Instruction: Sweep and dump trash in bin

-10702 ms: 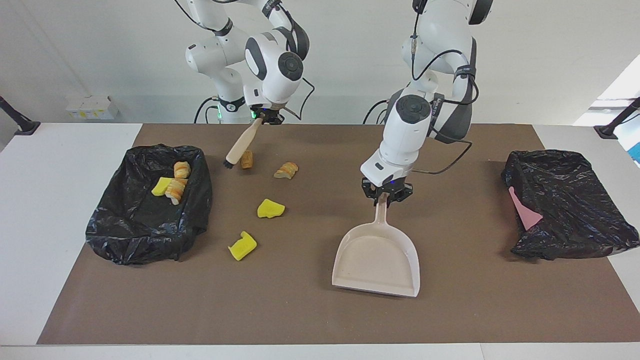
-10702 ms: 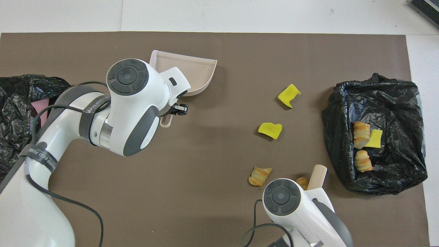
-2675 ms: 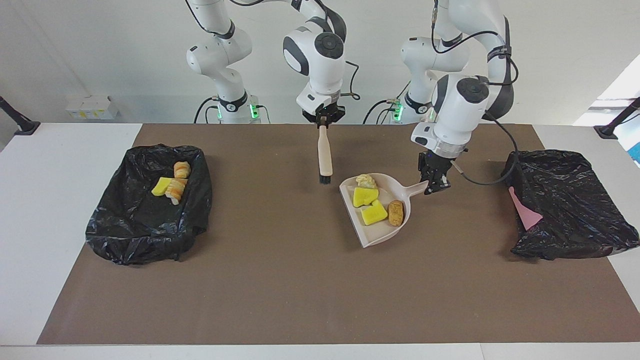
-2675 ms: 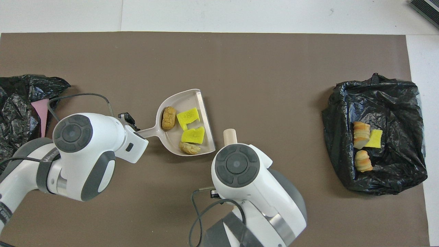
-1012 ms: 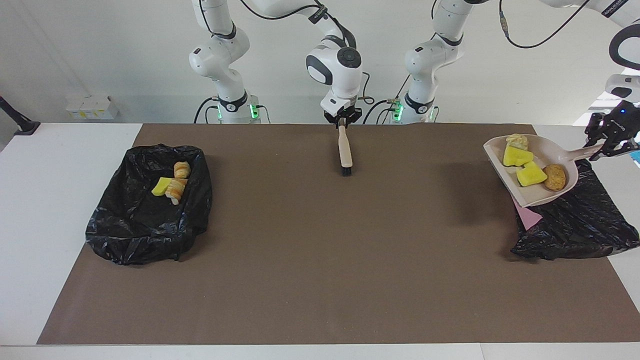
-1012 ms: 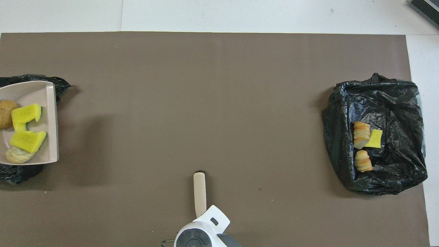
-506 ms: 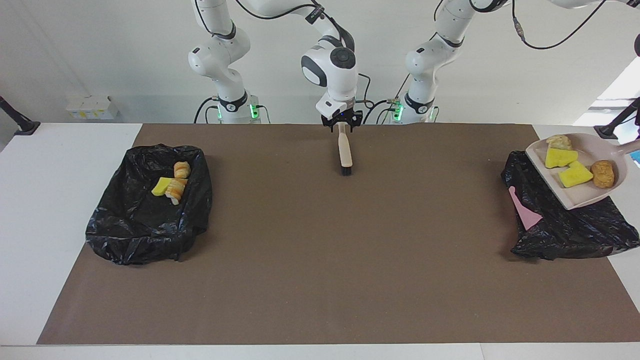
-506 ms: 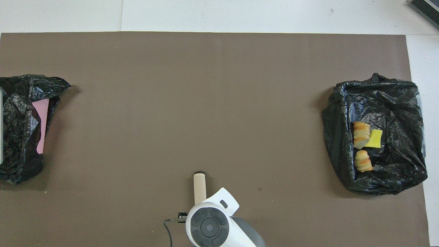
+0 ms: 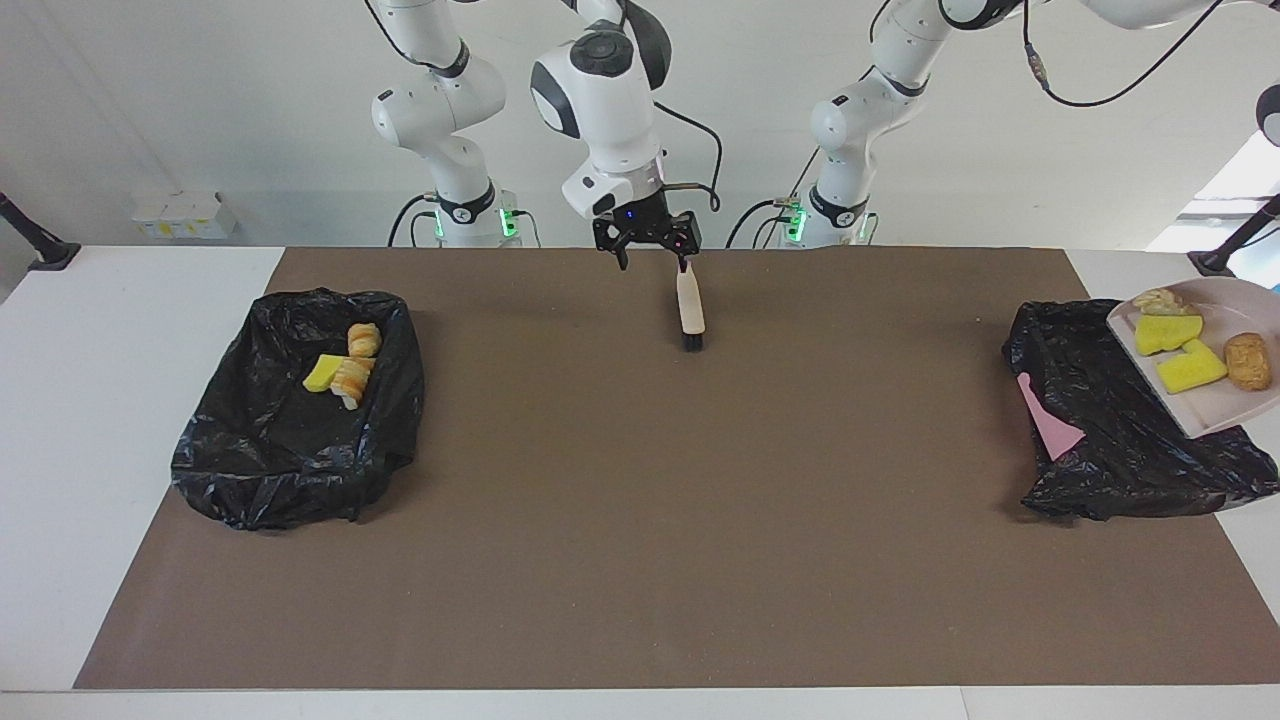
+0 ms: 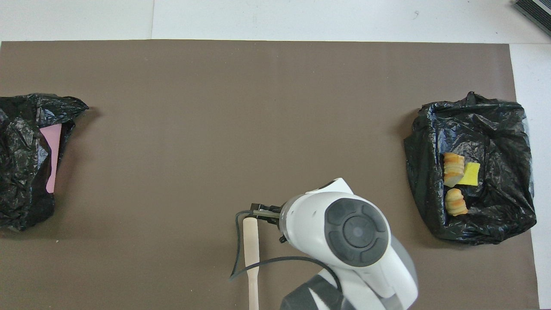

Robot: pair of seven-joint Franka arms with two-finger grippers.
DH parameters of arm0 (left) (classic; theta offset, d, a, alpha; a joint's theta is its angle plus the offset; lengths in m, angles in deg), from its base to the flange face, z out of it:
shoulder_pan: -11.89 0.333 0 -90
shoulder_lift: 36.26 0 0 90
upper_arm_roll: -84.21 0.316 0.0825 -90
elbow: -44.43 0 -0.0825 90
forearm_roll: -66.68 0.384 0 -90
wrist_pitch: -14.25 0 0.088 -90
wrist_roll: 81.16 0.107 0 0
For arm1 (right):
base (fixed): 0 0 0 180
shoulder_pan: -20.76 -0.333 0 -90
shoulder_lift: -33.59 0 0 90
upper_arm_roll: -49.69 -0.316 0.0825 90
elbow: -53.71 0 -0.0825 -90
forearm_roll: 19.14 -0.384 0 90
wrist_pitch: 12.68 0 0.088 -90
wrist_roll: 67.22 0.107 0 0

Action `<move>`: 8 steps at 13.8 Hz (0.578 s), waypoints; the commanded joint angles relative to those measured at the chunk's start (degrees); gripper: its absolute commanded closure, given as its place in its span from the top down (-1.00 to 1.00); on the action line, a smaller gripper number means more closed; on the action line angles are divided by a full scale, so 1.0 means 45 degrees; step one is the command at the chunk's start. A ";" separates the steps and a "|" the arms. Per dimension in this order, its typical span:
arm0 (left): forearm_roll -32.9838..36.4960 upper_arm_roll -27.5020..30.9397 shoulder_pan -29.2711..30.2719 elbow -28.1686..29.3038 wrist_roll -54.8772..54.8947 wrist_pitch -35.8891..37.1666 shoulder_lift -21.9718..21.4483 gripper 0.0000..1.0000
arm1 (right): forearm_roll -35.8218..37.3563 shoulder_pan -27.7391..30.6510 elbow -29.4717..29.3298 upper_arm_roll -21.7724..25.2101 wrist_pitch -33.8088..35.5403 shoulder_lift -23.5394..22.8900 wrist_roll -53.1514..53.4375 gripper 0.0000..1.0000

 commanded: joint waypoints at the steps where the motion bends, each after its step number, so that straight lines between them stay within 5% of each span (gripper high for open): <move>1: 0.1998 0.0111 -0.0938 0.1938 -0.2177 -0.0656 -0.1223 -1.00 | 0.0239 0.1830 -0.1555 -0.0108 0.1532 -0.0019 -0.2060 1.00; 5: 0.4266 0.0111 -0.1138 0.2334 -0.2655 -0.0754 -0.1539 -1.00 | 0.0880 0.3904 -0.3393 -0.0049 0.3373 -0.0018 -0.5968 1.00; 8: 0.4407 0.0130 -0.0592 0.2256 -0.2539 -0.1261 -0.1539 -1.00 | 0.1896 0.4493 -0.4485 -0.0049 0.4540 -0.0135 -0.6347 1.00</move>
